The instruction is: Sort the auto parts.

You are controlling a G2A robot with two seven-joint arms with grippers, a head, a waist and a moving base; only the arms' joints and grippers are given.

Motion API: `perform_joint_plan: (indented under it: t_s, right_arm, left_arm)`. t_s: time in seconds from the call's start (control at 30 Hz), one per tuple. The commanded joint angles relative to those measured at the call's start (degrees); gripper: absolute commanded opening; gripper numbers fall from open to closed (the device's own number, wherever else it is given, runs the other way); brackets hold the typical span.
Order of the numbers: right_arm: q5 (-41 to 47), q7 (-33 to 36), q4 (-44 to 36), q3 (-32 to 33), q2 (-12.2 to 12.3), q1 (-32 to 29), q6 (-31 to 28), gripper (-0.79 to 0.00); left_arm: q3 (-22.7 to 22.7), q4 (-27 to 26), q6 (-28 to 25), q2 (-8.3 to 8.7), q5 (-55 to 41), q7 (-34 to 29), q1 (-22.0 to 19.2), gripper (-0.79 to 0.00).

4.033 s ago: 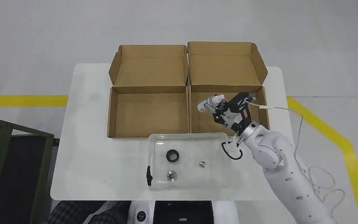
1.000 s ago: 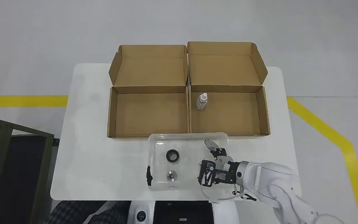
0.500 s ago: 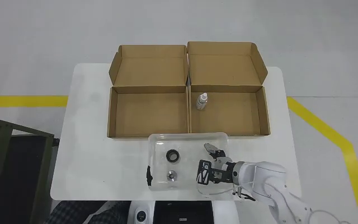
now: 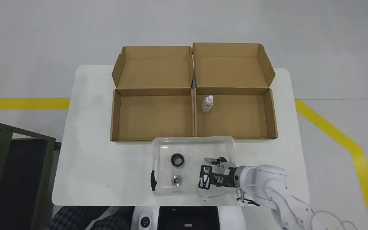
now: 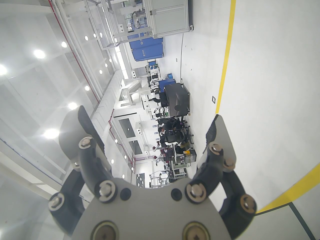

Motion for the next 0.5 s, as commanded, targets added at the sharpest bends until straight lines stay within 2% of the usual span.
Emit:
perform_joint_plan:
  t_s: [0.0,0.2,0.3,0.4,0.47]
  right_arm:
    - [0.27,0.64,0.13,-0.33,-0.01,0.24,0.10,-0.422]
    - [1.39,2.16,0.74,-1.21,-0.02,1.06,0.20,-0.508]
    - [1.94,2.91,0.97,-1.59,-0.01,1.47,0.17,-0.610]
    - [2.61,3.46,1.09,-1.84,0.02,1.83,0.14,-0.785]
    - [2.90,3.62,1.06,-1.99,0.04,2.03,0.18,-0.785]
  left_arm:
    - [0.00,0.00,0.00,0.00,0.00,0.00,0.00,0.000]
    - [0.00,0.00,0.00,0.00,0.00,0.00,0.00,0.000]
    - [0.00,0.00,0.00,0.00,0.00,0.00,0.00,0.000]
    - [0.00,0.00,0.00,0.00,0.00,0.00,0.00,0.000]
    - [0.00,0.00,0.00,0.00,0.00,0.00,0.00,0.000]
